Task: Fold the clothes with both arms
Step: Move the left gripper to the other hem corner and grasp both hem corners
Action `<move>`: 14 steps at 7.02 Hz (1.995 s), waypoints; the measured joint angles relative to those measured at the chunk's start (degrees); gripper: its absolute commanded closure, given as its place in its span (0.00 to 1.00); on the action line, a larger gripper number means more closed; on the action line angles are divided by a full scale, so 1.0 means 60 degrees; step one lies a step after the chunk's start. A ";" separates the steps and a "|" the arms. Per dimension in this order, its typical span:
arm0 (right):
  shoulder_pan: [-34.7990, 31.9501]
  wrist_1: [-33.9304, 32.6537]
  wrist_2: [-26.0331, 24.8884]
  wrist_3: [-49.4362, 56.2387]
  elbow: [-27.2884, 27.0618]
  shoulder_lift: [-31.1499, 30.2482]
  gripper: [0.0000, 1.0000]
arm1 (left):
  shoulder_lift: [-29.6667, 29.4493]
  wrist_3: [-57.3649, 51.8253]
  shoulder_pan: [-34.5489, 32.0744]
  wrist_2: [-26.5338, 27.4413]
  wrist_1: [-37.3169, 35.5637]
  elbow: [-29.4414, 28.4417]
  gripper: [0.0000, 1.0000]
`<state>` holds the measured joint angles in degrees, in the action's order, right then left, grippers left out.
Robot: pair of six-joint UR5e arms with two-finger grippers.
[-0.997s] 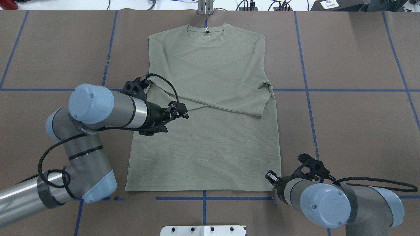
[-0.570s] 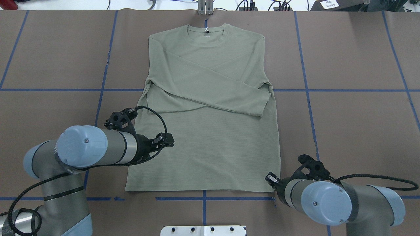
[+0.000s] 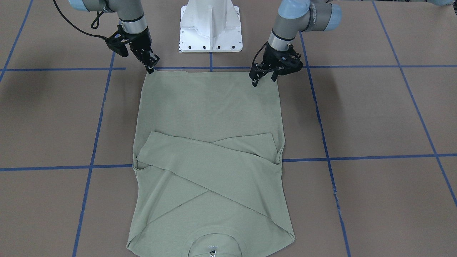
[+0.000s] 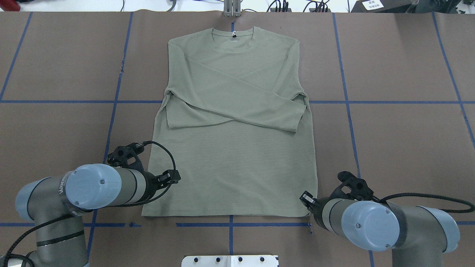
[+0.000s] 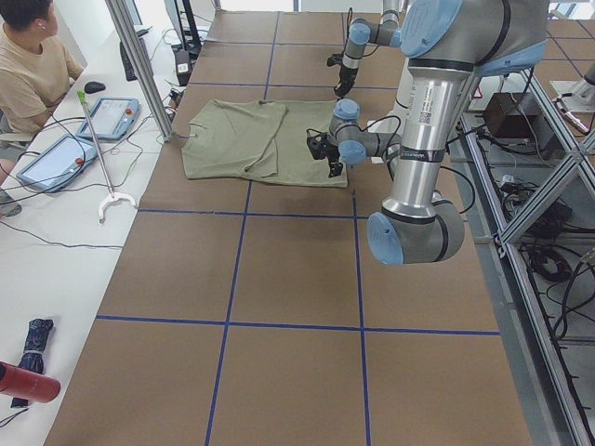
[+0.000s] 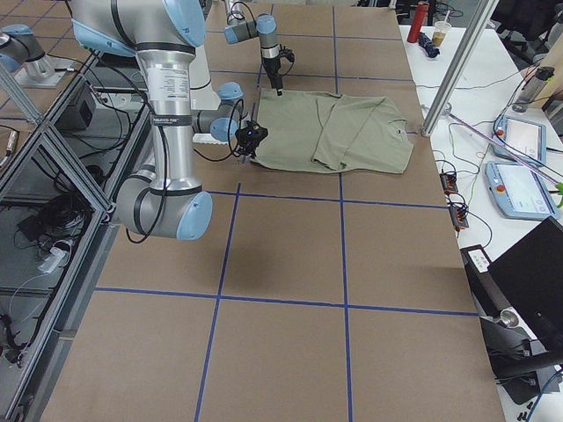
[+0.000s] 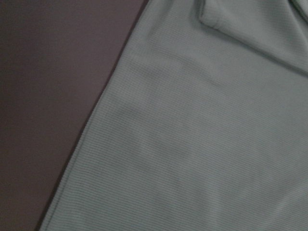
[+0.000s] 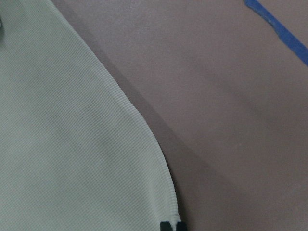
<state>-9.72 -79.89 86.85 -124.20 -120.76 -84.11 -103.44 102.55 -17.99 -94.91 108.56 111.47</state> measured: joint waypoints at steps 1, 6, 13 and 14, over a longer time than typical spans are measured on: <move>-0.0004 0.0000 0.0000 0.0001 -0.0008 0.0005 1.00 | 0.0193 0.0023 0.0091 0.0028 -0.0050 0.0016 0.07; 0.0013 0.0000 -0.0025 -0.0002 -0.0014 -0.0002 1.00 | 0.0690 0.0239 0.0506 -0.0073 -0.0523 0.0418 0.37; 0.0012 0.0000 -0.0019 0.0000 -0.0145 0.0016 1.00 | 0.0664 0.0381 0.0714 -0.0111 -0.1014 0.0772 1.00; -0.0003 -0.0003 -0.0009 0.0010 -0.0359 -0.0079 1.00 | 0.0712 0.0383 0.0706 -0.0256 -0.1100 0.1184 1.00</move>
<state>-9.74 -79.91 86.80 -124.14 -122.92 -84.58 -99.16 104.85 -13.75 -96.45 101.96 118.57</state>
